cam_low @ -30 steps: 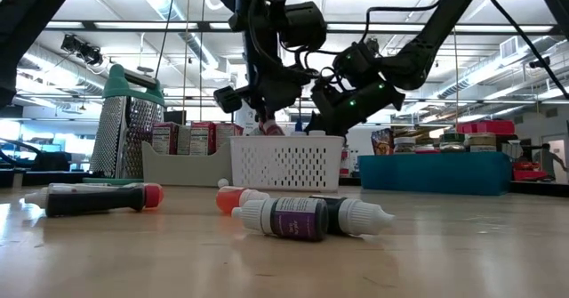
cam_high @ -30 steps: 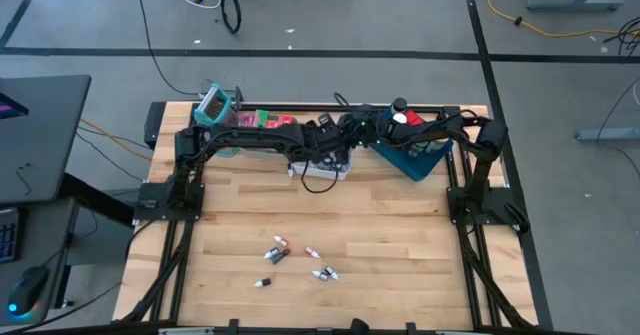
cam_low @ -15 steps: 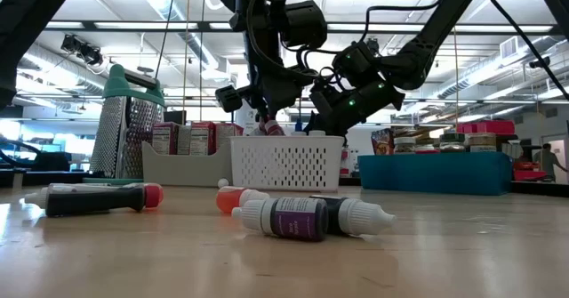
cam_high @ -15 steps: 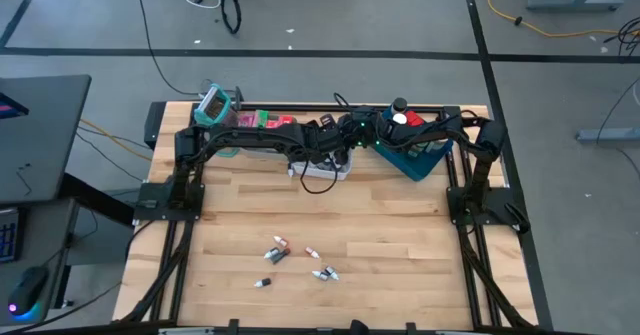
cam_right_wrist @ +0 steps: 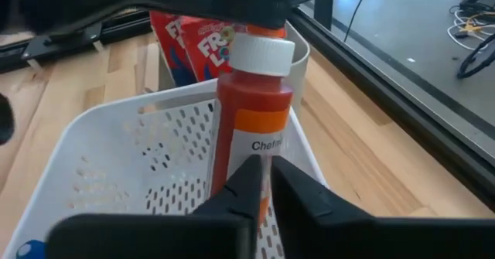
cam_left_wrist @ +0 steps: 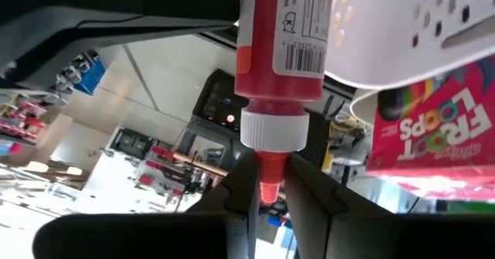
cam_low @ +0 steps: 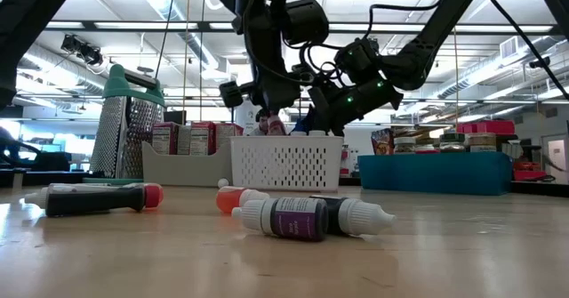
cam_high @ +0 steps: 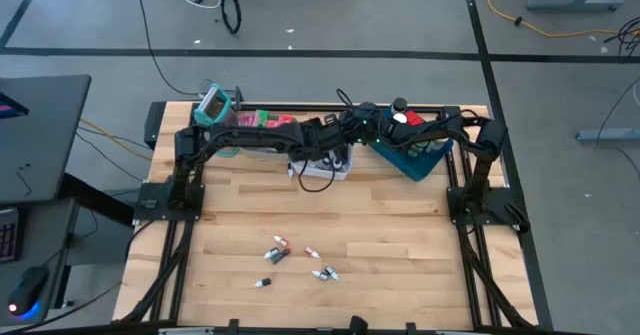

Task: Pick & Place Kitchen Items
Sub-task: Adjust the large orange food coloring bottle into the white bin

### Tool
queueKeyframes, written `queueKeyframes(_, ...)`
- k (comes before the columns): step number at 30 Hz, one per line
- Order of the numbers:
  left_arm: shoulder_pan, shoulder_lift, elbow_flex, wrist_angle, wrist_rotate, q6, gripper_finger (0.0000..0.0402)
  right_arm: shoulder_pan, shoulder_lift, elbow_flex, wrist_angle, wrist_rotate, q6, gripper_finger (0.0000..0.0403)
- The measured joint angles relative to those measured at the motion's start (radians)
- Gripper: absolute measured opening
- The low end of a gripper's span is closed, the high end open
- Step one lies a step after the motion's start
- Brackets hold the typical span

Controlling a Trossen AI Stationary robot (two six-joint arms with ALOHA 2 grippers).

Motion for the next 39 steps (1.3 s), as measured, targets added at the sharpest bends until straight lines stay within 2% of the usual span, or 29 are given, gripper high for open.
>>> queueKeyframes(5,-0.001,0.000,0.000,0.012,-0.043,0.010,0.0058,-0.010,0.000,0.000,0.002,-0.009,-0.025,0.0090)
queueKeyframes(12,-0.001,0.000,0.000,0.026,-0.061,-0.026,0.0052,-0.017,-0.001,0.000,0.023,-0.016,-0.100,0.0196)
queueKeyframes(14,-0.001,0.000,0.000,0.034,-0.064,-0.043,0.0052,-0.025,-0.002,0.000,0.032,-0.046,-0.099,0.0221)
queueKeyframes(16,-0.001,0.000,0.000,0.040,-0.066,-0.049,0.0054,-0.035,-0.002,0.000,0.032,-0.120,-0.094,0.0241)
queueKeyframes(19,-0.001,0.000,0.000,0.038,-0.084,-0.065,0.0056,-0.050,-0.007,0.000,0.043,-0.191,-0.071,0.0258)
queueKeyframes(22,-0.005,0.000,0.000,0.077,-0.117,-0.074,0.0052,-0.058,-0.008,0.000,0.057,-0.159,-0.087,0.0262)
queueKeyframes(27,-0.020,-0.001,0.002,0.245,-0.142,-0.015,0.0051,-0.060,-0.009,0.000,0.050,-0.115,-0.130,0.0254)
queueKeyframes(33,-0.047,-0.001,0.002,0.302,-0.111,0.064,0.0051,-0.065,-0.009,0.000,0.034,-0.031,-0.133,0.0219)
queueKeyframes(39,-0.052,0.000,0.002,0.282,-0.103,0.127,0.0054,-0.074,-0.009,0.000,0.029,-0.121,-0.129,0.0155)
